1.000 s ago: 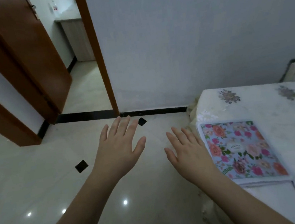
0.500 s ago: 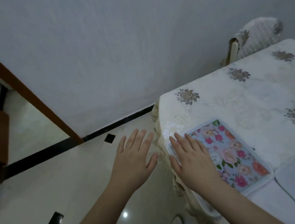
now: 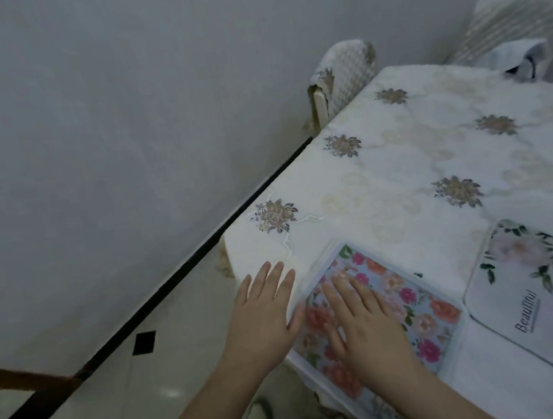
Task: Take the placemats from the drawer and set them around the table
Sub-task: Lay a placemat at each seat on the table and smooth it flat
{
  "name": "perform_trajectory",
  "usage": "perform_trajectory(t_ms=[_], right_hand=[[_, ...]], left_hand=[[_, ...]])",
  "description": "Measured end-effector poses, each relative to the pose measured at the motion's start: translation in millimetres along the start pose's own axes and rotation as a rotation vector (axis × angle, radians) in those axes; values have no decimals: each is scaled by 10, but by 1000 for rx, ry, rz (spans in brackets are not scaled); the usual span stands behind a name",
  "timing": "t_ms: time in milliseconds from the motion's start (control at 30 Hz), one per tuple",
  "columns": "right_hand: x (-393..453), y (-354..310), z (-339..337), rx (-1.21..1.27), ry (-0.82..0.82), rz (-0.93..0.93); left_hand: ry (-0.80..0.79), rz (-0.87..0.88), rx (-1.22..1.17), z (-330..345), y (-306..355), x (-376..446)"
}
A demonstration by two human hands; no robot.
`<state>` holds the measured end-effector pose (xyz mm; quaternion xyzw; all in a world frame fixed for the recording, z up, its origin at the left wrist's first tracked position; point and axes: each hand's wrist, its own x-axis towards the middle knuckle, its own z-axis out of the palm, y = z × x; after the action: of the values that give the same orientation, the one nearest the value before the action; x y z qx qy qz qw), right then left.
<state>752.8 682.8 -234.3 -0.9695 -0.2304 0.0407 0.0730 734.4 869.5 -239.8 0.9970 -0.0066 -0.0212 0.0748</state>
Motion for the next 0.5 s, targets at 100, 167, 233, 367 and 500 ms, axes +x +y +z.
perform_trajectory(t_ms=[100, 167, 233, 367, 500], right_hand=[[70, -21, 80, -15, -80, 107], [123, -17, 141, 10, -87, 205], [151, -40, 158, 4, -19, 329], [132, -142, 144, 15, 16, 528], [-59, -263, 160, 1, 101, 637]], left_hand=[[-52, 135, -11, 112, -137, 237], [-68, 233, -11, 94, -208, 357], [-40, 329, -8, 58, -283, 421], [-59, 468, -29, 128, -457, 578], [-135, 576, -14, 304, -489, 718]])
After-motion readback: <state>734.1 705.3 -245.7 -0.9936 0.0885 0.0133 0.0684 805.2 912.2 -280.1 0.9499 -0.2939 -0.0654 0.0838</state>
